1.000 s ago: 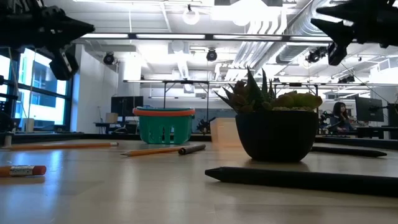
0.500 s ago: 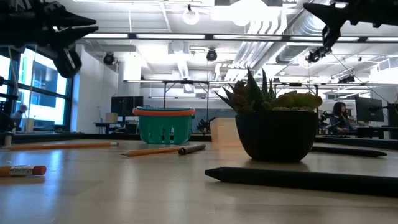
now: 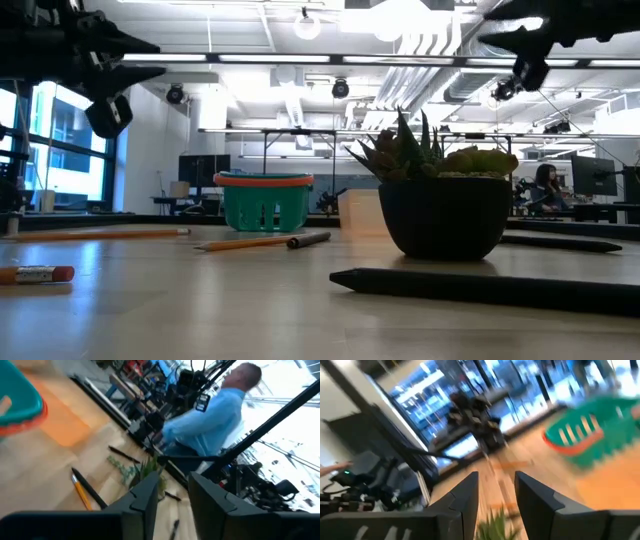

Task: Sort pens & pencils
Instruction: Put the middle right black ballpoint pen into the orange bin

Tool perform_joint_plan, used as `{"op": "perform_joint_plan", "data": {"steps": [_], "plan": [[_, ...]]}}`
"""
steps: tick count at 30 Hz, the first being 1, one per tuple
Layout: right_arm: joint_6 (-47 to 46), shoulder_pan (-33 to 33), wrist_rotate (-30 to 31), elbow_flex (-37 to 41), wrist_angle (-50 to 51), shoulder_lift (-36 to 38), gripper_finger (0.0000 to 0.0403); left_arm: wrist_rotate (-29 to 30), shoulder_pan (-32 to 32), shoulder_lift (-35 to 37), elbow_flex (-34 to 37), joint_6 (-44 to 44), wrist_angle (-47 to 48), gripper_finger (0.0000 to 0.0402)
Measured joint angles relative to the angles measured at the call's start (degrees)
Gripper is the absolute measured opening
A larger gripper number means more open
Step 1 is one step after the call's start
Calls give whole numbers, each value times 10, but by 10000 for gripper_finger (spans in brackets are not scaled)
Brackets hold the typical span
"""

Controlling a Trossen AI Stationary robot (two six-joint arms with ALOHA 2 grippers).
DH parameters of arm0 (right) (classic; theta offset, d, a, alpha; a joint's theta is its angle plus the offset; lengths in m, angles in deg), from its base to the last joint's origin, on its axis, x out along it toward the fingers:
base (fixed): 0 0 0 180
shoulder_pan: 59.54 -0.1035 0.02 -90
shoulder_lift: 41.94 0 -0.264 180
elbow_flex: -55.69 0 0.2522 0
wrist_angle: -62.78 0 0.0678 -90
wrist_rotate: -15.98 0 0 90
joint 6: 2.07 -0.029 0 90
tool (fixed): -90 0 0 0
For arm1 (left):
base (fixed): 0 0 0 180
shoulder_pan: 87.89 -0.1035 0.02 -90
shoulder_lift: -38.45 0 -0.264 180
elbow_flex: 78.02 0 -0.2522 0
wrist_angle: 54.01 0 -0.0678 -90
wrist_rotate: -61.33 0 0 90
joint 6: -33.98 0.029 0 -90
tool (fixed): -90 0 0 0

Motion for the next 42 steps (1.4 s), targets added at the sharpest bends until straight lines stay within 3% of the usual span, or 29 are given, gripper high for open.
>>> {"op": "perform_joint_plan", "data": {"steps": [10,14,21,28,34,42], "plan": [[-22,0,2,-146,201,-84,119,-6,0,-53,0,33,-44,66],[-20,0,0,-186,235,-124,119,-13,0,-58,0,22,-47,60],[19,0,6,-215,244,-169,119,32,0,-58,0,37,-49,59],[-24,14,12,-240,296,-192,119,30,0,-58,-13,38,55,58],[-68,31,-13,-253,352,-208,119,76,0,-62,-74,37,177,58],[-86,38,-33,-264,363,-242,119,92,0,-111,-152,22,310,59]]}}
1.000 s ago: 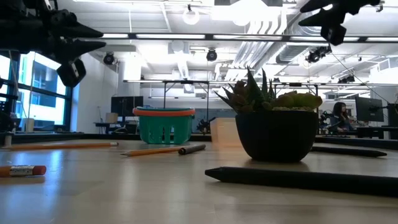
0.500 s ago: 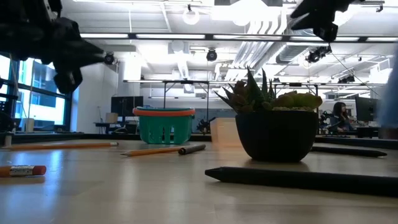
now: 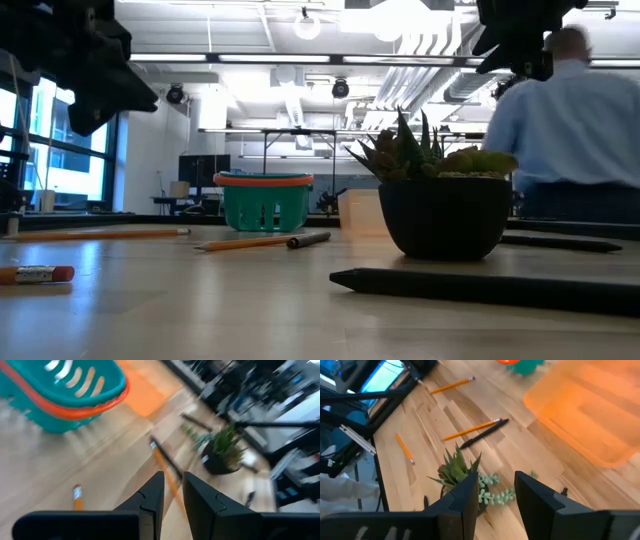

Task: Sort pens & pencils
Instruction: Put the middle right black ballpoint pen into the orange bin

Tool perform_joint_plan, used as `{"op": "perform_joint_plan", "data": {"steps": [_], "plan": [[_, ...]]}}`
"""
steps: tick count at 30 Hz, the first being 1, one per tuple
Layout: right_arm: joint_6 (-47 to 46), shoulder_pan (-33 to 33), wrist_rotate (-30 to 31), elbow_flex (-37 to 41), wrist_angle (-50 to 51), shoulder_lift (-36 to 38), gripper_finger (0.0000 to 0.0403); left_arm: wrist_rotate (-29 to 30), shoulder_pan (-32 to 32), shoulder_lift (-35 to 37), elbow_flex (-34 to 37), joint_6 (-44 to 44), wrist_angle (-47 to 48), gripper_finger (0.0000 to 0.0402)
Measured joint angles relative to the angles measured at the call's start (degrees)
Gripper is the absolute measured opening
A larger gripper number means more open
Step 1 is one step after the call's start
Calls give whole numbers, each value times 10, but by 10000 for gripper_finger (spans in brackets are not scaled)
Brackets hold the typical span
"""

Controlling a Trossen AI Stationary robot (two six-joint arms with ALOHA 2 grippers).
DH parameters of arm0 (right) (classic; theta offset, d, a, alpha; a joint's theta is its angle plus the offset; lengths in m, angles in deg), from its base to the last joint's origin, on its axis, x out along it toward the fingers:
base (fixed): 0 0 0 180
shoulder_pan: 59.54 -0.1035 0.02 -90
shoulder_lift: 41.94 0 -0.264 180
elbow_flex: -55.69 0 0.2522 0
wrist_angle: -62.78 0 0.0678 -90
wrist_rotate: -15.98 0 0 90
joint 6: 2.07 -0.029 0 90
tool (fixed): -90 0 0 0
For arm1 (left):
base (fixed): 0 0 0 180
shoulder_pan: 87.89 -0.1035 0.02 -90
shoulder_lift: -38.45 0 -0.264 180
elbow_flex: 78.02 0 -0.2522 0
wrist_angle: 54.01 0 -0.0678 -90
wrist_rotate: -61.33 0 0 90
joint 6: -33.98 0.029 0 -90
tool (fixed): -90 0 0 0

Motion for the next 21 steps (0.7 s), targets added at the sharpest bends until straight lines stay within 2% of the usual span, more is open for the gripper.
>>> {"op": "perform_joint_plan", "data": {"steps": [7,12,21], "plan": [[1,0,-19,0,10,-22,119,-4,0,-83,-41,-3,23,59],[-21,0,-34,0,63,-23,119,-17,0,-131,-63,0,23,59],[-55,0,-38,0,117,-36,119,-2,0,-160,-72,9,45,59]]}}
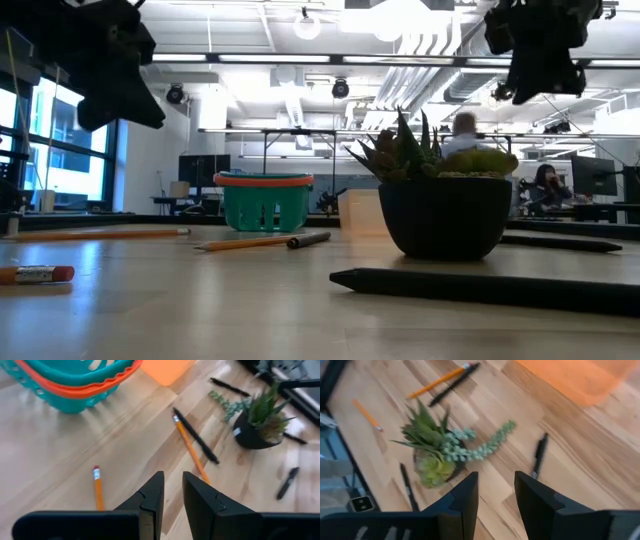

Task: Sort pens & pencils
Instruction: Put the middle right black ballpoint pen into the orange bin

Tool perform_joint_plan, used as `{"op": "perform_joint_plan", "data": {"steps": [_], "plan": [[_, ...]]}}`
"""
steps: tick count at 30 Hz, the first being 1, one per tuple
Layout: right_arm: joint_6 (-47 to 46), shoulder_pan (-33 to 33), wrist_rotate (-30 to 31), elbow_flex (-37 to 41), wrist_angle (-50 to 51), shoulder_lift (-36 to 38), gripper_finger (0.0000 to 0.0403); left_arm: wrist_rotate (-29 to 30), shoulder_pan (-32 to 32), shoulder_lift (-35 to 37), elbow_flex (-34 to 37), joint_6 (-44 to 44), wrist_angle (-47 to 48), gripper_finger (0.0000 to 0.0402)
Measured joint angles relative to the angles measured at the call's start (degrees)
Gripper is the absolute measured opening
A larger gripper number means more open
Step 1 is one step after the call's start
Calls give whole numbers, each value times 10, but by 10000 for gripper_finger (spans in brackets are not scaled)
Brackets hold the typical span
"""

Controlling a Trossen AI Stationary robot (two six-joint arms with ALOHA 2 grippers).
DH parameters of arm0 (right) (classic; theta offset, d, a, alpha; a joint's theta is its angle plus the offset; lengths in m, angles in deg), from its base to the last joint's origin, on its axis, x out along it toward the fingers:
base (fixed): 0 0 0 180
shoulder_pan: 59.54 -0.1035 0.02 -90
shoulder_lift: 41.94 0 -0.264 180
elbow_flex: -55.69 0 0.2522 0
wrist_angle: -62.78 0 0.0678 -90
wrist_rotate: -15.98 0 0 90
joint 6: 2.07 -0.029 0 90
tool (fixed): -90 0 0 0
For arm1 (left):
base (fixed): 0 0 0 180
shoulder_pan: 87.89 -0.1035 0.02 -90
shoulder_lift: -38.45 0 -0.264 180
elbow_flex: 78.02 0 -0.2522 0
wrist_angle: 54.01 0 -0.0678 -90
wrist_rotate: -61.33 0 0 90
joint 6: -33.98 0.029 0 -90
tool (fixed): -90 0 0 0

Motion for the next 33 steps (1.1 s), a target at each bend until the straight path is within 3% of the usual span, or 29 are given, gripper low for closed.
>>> {"op": "perform_joint_plan", "data": {"steps": [16,33], "plan": [[-15,-19,-19,0,16,-126,119,0,0,1,0,-10,14,59],[-51,-58,26,2,14,-213,119,0,0,2,0,-10,10,58]]}}
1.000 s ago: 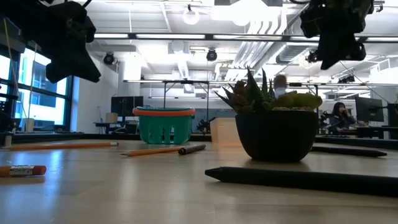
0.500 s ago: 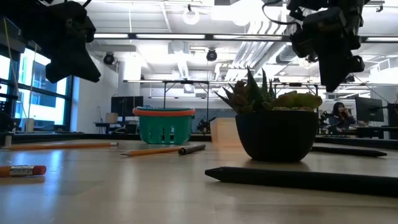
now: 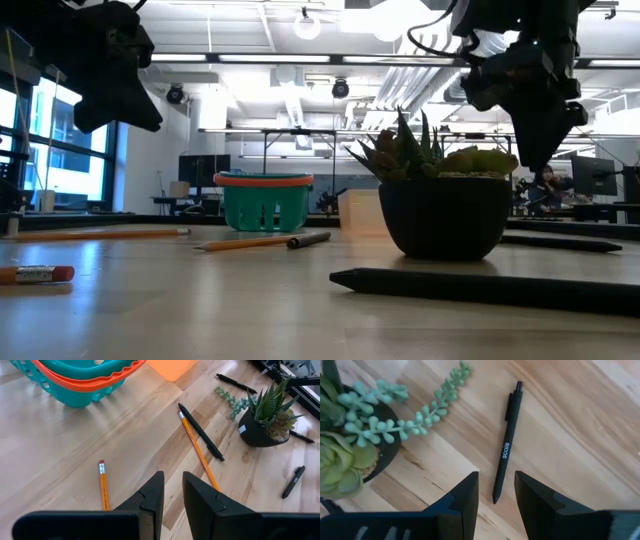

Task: Sort pens & pencils
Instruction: Put the middle right black ballpoint pen into the orange bin

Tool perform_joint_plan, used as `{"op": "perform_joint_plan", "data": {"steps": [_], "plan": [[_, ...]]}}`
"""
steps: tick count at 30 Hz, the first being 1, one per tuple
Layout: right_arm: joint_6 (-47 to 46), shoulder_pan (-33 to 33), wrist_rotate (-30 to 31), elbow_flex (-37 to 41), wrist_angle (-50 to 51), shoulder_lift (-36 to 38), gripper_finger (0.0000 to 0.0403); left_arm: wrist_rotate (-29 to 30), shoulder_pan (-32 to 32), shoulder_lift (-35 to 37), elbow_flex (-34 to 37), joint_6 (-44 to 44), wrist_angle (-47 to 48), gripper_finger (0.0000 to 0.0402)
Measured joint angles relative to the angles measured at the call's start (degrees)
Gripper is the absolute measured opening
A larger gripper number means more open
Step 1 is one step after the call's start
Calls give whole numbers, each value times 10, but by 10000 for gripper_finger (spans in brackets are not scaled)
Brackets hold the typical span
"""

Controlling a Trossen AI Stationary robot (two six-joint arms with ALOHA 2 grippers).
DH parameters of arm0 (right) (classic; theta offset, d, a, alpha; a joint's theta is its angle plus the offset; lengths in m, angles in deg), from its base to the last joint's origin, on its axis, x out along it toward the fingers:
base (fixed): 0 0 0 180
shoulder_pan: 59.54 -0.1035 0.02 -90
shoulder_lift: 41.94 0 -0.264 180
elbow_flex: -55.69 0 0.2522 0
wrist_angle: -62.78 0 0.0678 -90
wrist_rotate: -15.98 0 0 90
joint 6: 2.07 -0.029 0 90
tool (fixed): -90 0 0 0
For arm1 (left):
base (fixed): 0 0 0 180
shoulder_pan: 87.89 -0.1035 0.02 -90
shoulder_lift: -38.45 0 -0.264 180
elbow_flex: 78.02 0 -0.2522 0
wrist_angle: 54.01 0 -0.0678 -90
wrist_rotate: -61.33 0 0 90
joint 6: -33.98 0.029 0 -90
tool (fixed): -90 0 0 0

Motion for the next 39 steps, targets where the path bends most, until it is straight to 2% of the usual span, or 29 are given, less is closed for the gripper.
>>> {"op": "perform_joint_plan", "data": {"steps": [10,24,39], "plan": [[-67,-16,14,0,-2,-45,119,0,0,0,0,1,0,58],[-162,-25,25,0,4,-64,119,1,0,0,0,11,1,58],[-221,-49,21,0,1,-83,119,2,0,0,0,17,0,58]]}}
